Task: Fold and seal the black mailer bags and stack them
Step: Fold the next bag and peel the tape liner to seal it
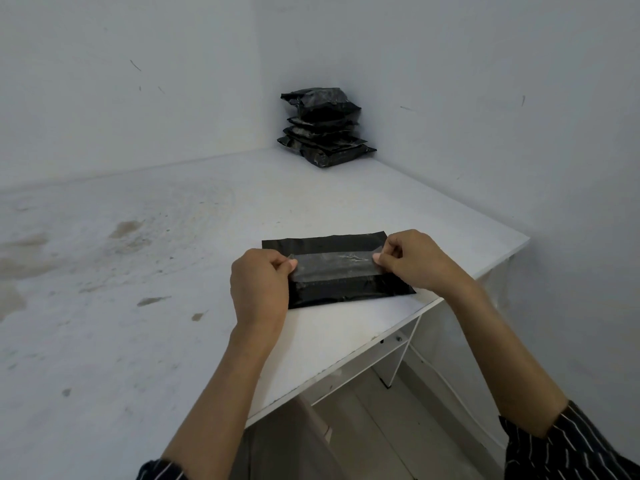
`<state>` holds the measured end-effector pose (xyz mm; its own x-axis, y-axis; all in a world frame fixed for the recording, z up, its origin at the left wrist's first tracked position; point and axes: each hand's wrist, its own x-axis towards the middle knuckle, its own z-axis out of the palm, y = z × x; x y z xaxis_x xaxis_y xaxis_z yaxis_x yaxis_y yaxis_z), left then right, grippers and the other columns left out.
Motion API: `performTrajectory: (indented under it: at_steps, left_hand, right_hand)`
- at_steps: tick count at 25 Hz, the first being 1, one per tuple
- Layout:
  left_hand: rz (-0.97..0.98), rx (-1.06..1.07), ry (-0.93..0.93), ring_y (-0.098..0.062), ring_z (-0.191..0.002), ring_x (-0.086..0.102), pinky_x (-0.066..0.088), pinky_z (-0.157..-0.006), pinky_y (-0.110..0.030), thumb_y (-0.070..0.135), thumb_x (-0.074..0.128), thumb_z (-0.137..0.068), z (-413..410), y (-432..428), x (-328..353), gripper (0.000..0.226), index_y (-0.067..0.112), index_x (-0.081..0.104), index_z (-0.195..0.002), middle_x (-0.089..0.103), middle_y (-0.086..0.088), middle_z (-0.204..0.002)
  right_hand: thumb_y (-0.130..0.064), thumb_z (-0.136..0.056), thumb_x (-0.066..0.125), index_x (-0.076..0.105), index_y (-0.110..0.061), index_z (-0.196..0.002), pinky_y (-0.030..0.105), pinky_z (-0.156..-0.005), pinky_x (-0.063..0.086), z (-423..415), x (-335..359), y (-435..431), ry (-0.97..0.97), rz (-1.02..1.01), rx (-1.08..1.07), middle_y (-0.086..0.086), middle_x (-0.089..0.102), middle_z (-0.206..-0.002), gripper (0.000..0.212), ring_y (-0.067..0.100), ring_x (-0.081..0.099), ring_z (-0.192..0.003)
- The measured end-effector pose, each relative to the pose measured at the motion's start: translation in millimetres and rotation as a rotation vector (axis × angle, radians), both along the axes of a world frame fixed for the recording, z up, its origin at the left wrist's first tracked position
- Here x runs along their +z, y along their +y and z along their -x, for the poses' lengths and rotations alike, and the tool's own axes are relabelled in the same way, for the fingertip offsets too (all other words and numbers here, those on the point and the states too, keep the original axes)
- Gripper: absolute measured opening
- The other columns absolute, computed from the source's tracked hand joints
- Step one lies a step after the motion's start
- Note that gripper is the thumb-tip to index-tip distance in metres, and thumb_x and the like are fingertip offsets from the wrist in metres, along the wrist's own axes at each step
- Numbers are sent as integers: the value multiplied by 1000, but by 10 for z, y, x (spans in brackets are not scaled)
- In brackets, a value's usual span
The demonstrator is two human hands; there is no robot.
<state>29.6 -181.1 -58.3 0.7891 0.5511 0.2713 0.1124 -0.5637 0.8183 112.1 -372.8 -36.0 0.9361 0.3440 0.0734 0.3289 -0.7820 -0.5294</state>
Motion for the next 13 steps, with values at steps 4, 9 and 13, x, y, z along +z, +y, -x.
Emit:
performTrajectory:
  at_steps: [4,9,13]
  left_hand:
    - [-126,52,82,-21,-68,60,47,-65,-29,19,62,-90,-24,-38,-38,19,6,72,-82,69,-9,-78]
    - [-300,99,191,-23,-78,61,44,-63,-30,29,64,-88,-10,-79,9,27,4,61,-98,65,-9,-93]
    - [-329,228,315,-27,-77,55,36,-61,-29,35,64,-87,48,33,60,46,3,44,-113,44,-18,-119]
  right_hand:
    - [-24,-95,51,59,0,-84,35,-71,42,53,-56,76,-111,187,-32,13,64,-84,27,29,58,-81]
    - [-37,-95,50,50,-9,-85,30,-70,35,117,-47,121,-254,352,-81,7,61,-84,29,26,58,-82]
    - [-47,-87,60,36,-9,-97,31,-61,35,146,-66,18,-243,265,-234,3,48,-74,46,23,50,-69]
